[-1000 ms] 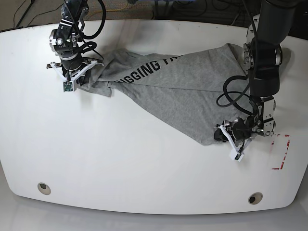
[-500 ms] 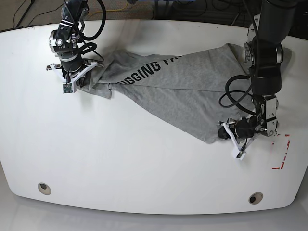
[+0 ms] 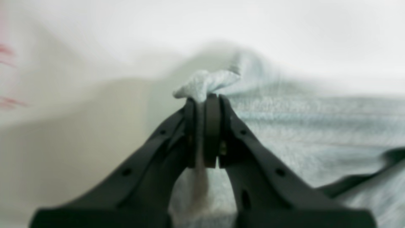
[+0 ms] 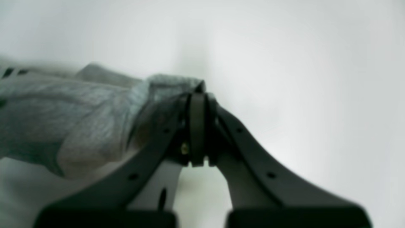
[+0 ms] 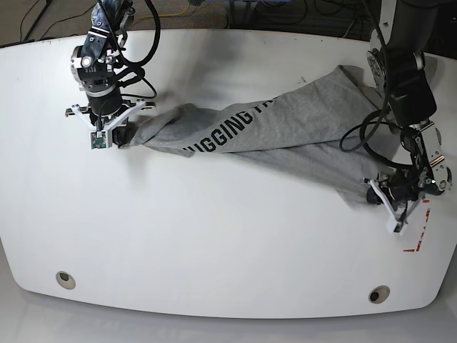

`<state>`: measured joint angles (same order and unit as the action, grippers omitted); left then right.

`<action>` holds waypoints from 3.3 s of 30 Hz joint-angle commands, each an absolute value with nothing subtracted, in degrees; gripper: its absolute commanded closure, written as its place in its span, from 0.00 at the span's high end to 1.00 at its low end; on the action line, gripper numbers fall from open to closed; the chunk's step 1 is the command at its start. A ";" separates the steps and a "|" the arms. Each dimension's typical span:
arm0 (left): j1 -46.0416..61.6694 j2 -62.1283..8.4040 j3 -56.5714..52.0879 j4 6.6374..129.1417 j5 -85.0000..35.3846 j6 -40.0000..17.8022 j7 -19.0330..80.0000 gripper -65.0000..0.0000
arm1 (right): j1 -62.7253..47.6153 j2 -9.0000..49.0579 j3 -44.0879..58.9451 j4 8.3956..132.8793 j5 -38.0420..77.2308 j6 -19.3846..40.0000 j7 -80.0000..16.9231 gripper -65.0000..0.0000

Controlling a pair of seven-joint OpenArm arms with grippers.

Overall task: Layout the t-shirt on the table in an organized manner, then fold the t-shirt properly
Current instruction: 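Lift the shirt with both grippers, raising it off the table, then pull the shirt apart between both grippers and lay it down spread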

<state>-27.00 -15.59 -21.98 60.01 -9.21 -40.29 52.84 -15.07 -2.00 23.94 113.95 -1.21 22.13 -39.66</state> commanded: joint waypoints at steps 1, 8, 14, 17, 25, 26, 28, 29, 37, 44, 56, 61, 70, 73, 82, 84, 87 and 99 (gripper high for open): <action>-28.26 -16.75 -24.22 64.57 -9.01 -40.00 54.20 0.00 | -13.14 -1.45 24.13 115.21 -1.63 21.41 -38.55 0.00; -28.35 -17.98 -26.07 73.54 -9.01 -40.00 59.38 0.00 | -10.07 -0.66 24.04 115.21 -1.63 21.49 -38.46 0.00; -29.05 -18.07 -26.07 80.92 -9.01 -40.00 61.49 0.00 | -4.97 0.31 23.08 115.21 -1.71 22.55 -38.46 0.00; -30.81 -18.07 -25.98 83.82 -9.01 -40.00 63.25 0.00 | -2.07 0.84 22.29 115.21 -2.07 22.99 -38.55 0.00; -40.57 -17.89 -25.98 88.13 -9.10 -40.00 70.46 0.00 | 7.52 6.11 18.07 115.21 -1.89 22.99 -38.64 0.00; -41.63 -17.89 -25.98 88.22 -9.10 -40.00 70.81 0.00 | 8.57 6.37 17.80 115.21 -1.89 22.99 -38.64 0.00; -44.62 -17.89 -25.98 88.22 -9.10 -40.00 71.96 0.00 | 11.12 7.16 17.10 115.12 -2.07 22.99 -38.81 0.00; -45.93 -17.98 -25.98 88.22 -9.10 -40.00 72.48 0.00 | 12.35 7.52 16.84 115.12 -2.07 22.99 -39.16 0.00; -57.27 -18.15 -25.98 88.22 -9.10 -40.00 76.18 0.00 | 22.90 11.65 13.58 115.12 -1.80 22.99 -43.03 0.00; -65.80 -18.24 -25.89 87.87 -8.92 -40.00 77.05 0.00 | 33.45 15.52 9.80 115.12 -2.15 22.99 -45.05 0.00; -77.05 -17.98 -25.80 85.93 -8.66 -40.00 77.05 0.00 | 51.47 20.97 1.98 111.16 -1.89 22.99 -46.99 0.00; -79.78 -17.98 -25.80 83.21 -9.01 -40.00 76.97 0.00 | 56.84 22.46 -0.57 108.79 -1.71 22.99 -46.99 0.00; -78.20 -17.89 -25.80 82.42 -9.10 -40.00 76.97 0.00 | 57.01 24.57 -2.07 109.41 -1.63 22.99 -47.16 0.00; -75.74 -17.89 -25.89 83.12 -9.10 -40.00 76.97 0.00 | 53.85 25.27 -1.80 111.34 -1.63 22.99 -47.52 0.00; -64.48 -17.54 -26.07 89.45 -11.12 -40.00 77.05 0.00 | 39.08 25.63 1.71 116.79 -1.71 23.08 -47.34 0.00; -61.49 -17.54 -26.07 91.30 -12.35 -40.00 77.05 0.00 | 35.47 25.36 3.47 116.88 -1.71 23.08 -47.16 0.00; -56.66 -17.80 -26.07 94.29 -14.46 -40.00 77.14 0.00 | 30.20 24.22 6.02 116.88 -1.71 23.08 -46.90 0.00; -32.31 -18.59 -31.34 105.80 -22.11 -40.00 79.25 0.00 | 8.92 17.01 16.75 116.88 -1.71 27.21 -43.03 0.00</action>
<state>-33.43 -17.19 -30.30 103.83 -22.55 -40.03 79.35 10.44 17.15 15.33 116.09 -0.10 27.97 -43.62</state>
